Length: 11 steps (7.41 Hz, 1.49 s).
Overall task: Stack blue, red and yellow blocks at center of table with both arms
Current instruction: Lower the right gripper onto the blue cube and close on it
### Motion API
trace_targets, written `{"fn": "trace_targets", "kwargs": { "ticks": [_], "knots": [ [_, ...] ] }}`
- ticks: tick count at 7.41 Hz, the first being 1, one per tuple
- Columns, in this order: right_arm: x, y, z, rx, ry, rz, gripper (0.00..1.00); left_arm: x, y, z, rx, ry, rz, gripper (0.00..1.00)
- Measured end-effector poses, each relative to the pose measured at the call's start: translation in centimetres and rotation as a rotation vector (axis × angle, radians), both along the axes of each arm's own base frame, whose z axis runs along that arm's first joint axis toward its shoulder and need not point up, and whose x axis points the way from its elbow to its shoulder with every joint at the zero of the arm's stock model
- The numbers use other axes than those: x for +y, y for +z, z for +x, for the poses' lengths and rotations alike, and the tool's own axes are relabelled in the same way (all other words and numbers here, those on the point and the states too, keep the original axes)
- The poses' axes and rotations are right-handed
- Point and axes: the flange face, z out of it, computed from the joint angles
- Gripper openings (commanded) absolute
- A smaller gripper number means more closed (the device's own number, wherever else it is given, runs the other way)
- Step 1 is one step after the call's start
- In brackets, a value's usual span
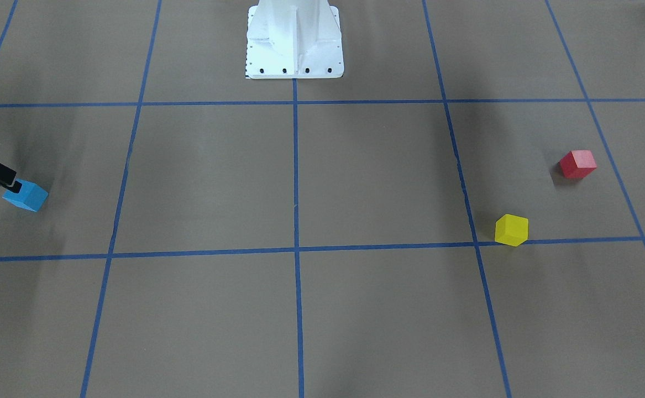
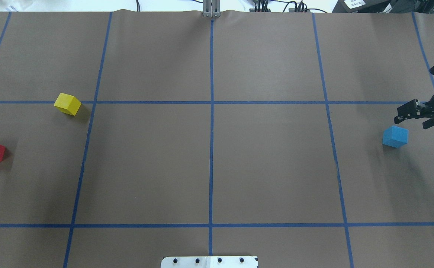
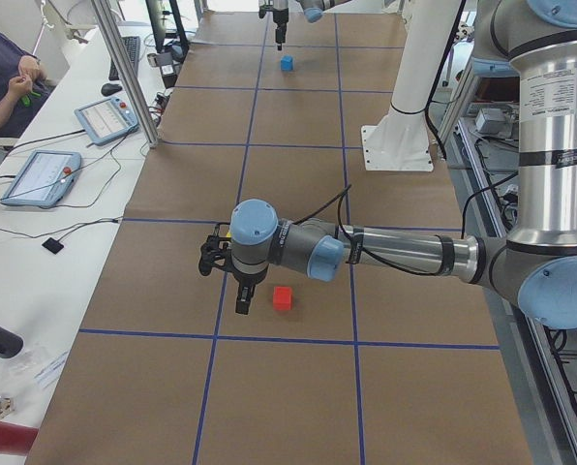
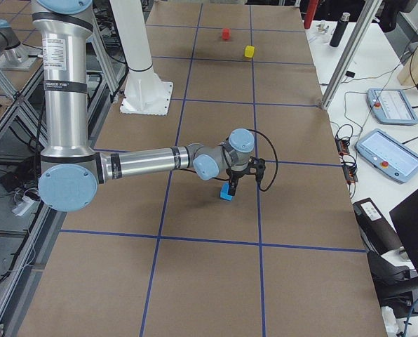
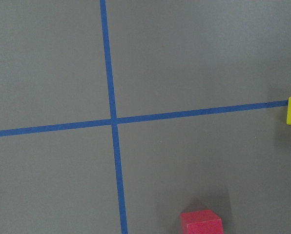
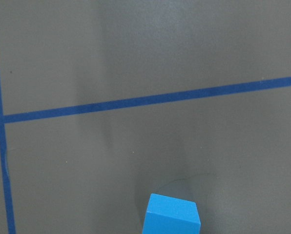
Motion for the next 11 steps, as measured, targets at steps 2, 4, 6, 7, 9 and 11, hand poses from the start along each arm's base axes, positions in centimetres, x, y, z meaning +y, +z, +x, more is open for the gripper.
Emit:
{"fn": "trace_targets", "kwargs": {
  "ticks": [2, 4, 6, 7, 9, 11],
  "knots": [
    [0.9, 1.1, -2.1, 0.012, -0.041, -0.021, 1.00, 0.1, 0.3, 0.0, 0.000, 0.000, -0.007, 1.00],
    [1.3, 2.9, -3.2, 0.030, -0.064, -0.048, 1.00, 0.1, 0.4, 0.0, 0.000, 0.000, -0.011, 1.00],
    [1.4, 4.1, -3.5, 0.047, -0.068, -0.063, 0.22, 0.1, 0.5, 0.0, 0.000, 0.000, -0.014, 1.00],
    [1.4, 4.3, -3.5, 0.054, -0.065, -0.065, 0.00, 0.3, 0.7, 0.0, 0.000, 0.000, -0.019, 1.00],
    [0.8, 3.9, -3.7, 0.065, -0.056, -0.046, 0.00, 0.7, 1.1, 0.1, 0.016, 0.004, -0.032, 1.00],
    [-0.8, -0.1, -4.0, 0.022, -0.048, 0.015, 0.00, 0.9, 1.3, 0.1, 0.025, 0.007, -0.037, 1.00]
  ]
}}
